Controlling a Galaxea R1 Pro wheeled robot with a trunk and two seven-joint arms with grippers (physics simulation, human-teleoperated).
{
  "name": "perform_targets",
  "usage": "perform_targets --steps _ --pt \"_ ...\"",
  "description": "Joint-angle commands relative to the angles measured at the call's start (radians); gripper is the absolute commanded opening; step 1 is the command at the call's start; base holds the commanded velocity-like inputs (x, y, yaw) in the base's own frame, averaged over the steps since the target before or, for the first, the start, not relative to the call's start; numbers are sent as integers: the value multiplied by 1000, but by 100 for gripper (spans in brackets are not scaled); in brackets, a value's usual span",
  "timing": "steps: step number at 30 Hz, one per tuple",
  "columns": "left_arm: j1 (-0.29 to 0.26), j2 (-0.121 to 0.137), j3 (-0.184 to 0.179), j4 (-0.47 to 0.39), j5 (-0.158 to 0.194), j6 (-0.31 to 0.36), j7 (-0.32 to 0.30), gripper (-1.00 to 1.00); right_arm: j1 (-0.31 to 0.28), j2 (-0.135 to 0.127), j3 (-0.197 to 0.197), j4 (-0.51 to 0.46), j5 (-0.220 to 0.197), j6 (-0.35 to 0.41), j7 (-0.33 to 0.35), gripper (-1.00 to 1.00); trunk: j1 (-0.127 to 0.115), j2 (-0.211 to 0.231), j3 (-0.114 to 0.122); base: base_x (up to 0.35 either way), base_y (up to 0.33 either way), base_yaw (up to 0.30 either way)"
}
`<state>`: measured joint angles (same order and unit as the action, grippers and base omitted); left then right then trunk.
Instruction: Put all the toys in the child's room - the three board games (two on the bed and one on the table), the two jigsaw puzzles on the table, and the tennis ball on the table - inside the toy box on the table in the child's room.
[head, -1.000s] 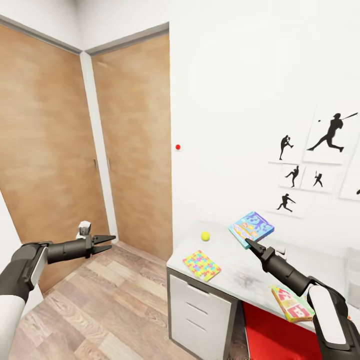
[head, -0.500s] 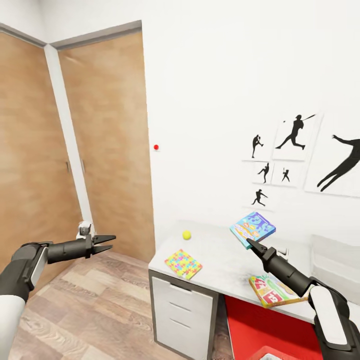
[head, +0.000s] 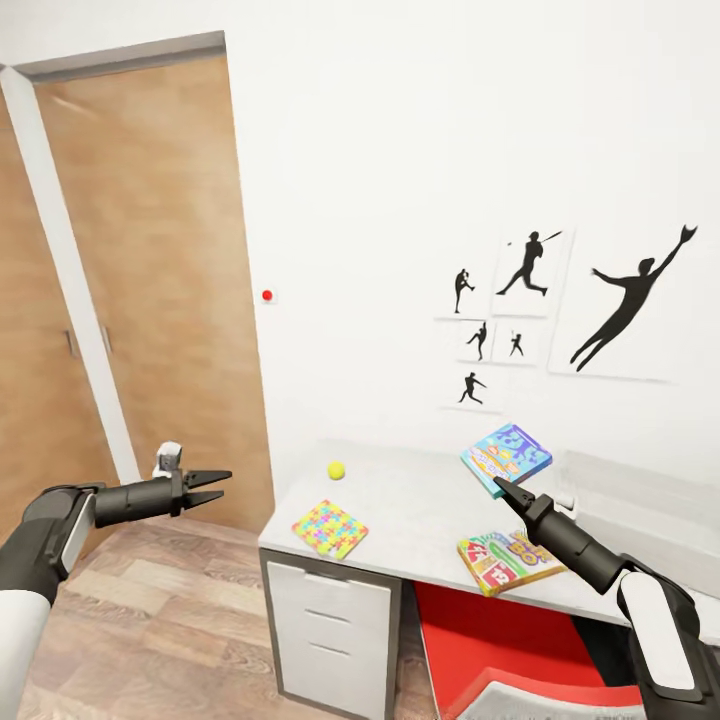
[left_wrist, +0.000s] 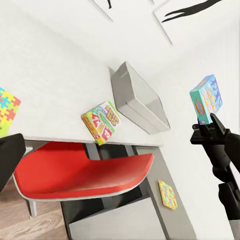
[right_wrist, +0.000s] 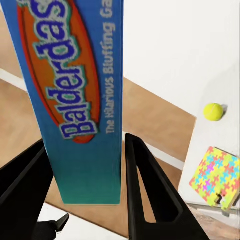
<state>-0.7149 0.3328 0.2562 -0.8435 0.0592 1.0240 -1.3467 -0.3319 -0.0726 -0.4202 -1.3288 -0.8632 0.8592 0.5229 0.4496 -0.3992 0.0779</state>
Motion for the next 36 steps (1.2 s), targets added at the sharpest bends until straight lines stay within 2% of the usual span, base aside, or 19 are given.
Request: perform_targets --steps 1,36 --pt "0 1 0 0 2 10 -2 100 -1 0 -2 0 -5 7 3 -100 0 -1 0 0 0 -276" --pt "0 3 -2 0 9 10 -3 100 -1 0 -7 7 -5 6 3 -100 0 -1 0 0 0 -277"
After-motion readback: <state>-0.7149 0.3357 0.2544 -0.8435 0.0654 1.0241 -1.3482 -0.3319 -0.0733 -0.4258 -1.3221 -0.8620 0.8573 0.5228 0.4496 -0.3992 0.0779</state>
